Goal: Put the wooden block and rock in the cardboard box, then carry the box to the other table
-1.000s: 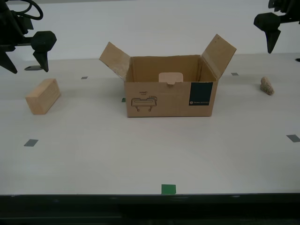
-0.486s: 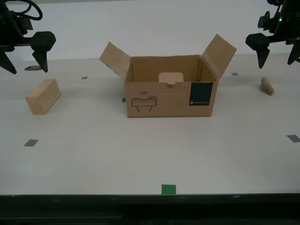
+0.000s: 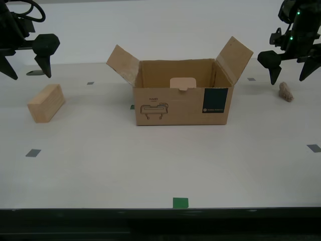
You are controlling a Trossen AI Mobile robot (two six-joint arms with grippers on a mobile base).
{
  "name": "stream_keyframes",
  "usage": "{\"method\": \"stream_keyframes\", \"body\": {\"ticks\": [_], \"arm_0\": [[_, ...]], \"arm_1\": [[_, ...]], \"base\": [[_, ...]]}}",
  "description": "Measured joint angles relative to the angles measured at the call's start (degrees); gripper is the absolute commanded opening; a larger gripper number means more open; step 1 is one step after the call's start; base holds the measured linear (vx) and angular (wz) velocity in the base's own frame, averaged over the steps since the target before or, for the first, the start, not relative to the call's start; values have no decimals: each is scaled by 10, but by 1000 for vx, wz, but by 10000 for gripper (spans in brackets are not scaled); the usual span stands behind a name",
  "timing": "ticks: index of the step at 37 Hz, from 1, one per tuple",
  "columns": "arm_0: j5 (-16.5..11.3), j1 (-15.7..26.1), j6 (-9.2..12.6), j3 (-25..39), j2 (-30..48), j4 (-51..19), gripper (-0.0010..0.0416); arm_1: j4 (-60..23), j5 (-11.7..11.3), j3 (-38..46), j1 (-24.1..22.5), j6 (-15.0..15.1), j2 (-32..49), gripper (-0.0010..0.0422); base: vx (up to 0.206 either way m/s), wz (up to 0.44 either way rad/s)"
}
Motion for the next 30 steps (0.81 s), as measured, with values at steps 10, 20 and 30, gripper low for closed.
{"method": "stream_keyframes", "body": {"ticks": [10, 20, 30], "arm_0": [[0, -4, 0, 12, 8, 23, 398], [-1, -15, -1, -3, 29, 57, 391], [-2, -17, -3, -3, 67, 79, 382]], "arm_1": [[0, 0, 0, 0, 0, 0, 400], [2, 2, 0, 0, 0, 0, 400], [6, 2, 0, 0, 0, 0, 400]], "base": [[0, 0], [0, 0], [0, 0]]}}
